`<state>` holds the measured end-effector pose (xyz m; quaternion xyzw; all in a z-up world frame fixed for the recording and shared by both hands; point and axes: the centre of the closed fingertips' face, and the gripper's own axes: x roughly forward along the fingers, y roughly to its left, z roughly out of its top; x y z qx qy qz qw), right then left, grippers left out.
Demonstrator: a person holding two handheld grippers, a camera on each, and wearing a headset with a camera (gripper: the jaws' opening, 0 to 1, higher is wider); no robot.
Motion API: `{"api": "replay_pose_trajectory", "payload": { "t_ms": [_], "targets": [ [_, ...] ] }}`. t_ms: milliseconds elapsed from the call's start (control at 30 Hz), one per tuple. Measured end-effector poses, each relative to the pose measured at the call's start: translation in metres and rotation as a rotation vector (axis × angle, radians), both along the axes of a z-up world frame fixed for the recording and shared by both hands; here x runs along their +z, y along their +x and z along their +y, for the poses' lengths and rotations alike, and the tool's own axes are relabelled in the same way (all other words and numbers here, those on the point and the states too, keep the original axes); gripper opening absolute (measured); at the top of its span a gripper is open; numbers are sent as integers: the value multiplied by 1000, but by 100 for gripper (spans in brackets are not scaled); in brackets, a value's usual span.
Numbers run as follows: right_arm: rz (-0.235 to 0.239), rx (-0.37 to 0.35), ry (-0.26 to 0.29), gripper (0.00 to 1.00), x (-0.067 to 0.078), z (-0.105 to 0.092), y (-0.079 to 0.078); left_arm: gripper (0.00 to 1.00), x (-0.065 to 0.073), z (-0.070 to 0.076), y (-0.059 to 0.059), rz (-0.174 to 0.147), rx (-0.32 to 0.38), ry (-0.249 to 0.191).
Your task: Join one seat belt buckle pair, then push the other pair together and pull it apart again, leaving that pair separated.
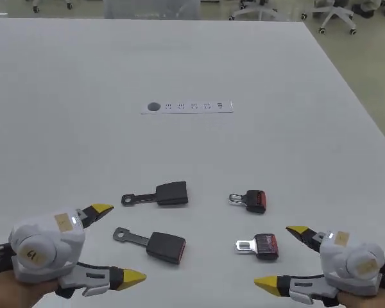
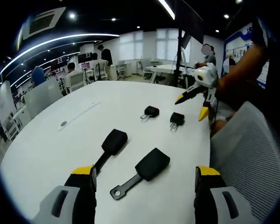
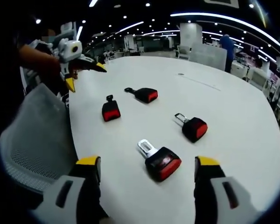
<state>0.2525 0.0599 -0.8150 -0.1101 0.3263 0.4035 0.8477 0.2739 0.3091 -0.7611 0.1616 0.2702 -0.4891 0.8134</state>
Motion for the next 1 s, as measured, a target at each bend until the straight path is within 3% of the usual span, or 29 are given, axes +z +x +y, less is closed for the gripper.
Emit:
{"api": "replay_pose_trajectory", "payload": {
  "t_ms": [200, 267, 467, 567, 733, 800, 1000],
  "targets": [
    [31, 56, -15, 80, -7, -2, 4, 86, -15, -11, 1, 26, -81, 40],
    [41, 65, -13, 79, -9, -2, 6, 86, -19, -15, 1, 48, -100, 39],
    [70, 106, -26, 76, -20, -2, 11, 83, -35, -22, 3, 63, -183, 82],
    [77, 127, -28, 74, -23, -1, 13, 76, -40, -25, 5, 64, -228, 84],
    [104, 213, -69, 70, -33, 0, 13, 76, -52, -34, 10, 80, -294, 113],
    [126, 236, -60, 68, -35, 2, 13, 75, -58, -40, 9, 85, -337, 118],
    [148, 301, -69, 65, -39, -1, 17, 73, -80, -45, 5, 76, -483, 211]
  ]
}}
